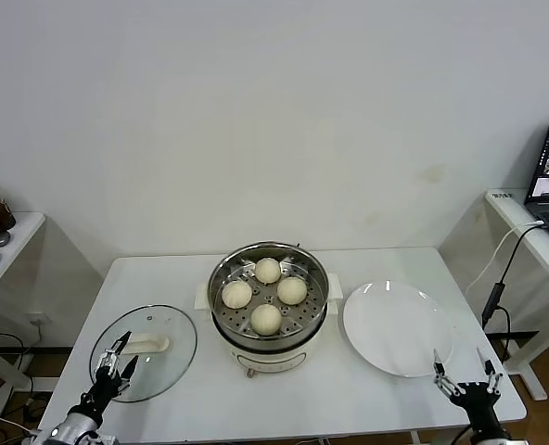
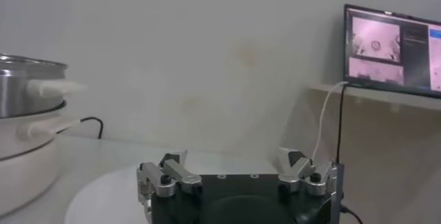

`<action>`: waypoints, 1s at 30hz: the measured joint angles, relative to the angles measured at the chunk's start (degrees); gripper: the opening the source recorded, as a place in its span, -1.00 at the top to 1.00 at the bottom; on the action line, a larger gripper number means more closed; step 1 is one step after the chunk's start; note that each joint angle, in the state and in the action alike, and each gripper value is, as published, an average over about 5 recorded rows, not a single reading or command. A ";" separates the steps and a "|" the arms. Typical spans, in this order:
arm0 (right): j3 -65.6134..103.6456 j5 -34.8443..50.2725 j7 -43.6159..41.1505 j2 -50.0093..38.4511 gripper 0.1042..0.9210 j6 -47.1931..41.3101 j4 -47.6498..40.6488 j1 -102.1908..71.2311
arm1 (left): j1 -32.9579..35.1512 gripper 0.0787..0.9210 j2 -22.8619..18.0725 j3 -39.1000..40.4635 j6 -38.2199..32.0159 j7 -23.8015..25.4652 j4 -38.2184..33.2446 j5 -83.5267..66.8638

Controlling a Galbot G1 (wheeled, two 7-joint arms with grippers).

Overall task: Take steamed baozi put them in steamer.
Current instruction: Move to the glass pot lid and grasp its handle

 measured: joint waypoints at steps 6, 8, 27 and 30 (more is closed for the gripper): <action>-0.13 -0.36 -0.19 0.51 -0.76 -0.10 -0.62 -0.21 | -4.08 -0.77 0.06 0.60 0.08 -0.20 3.49 3.11; -0.26 -0.47 -0.24 0.69 -0.76 -0.18 -0.74 -0.23 | -5.50 -0.77 0.14 0.88 0.09 -0.22 4.60 3.78; -0.58 -1.00 -0.87 1.47 -0.76 -0.38 -1.61 -1.07 | -14.01 -0.43 -0.01 3.40 0.04 -0.09 12.86 5.62; -0.73 -1.06 -1.05 1.48 -0.76 -0.43 -1.64 -1.13 | -14.56 -0.22 -0.09 3.70 0.06 0.07 13.78 5.34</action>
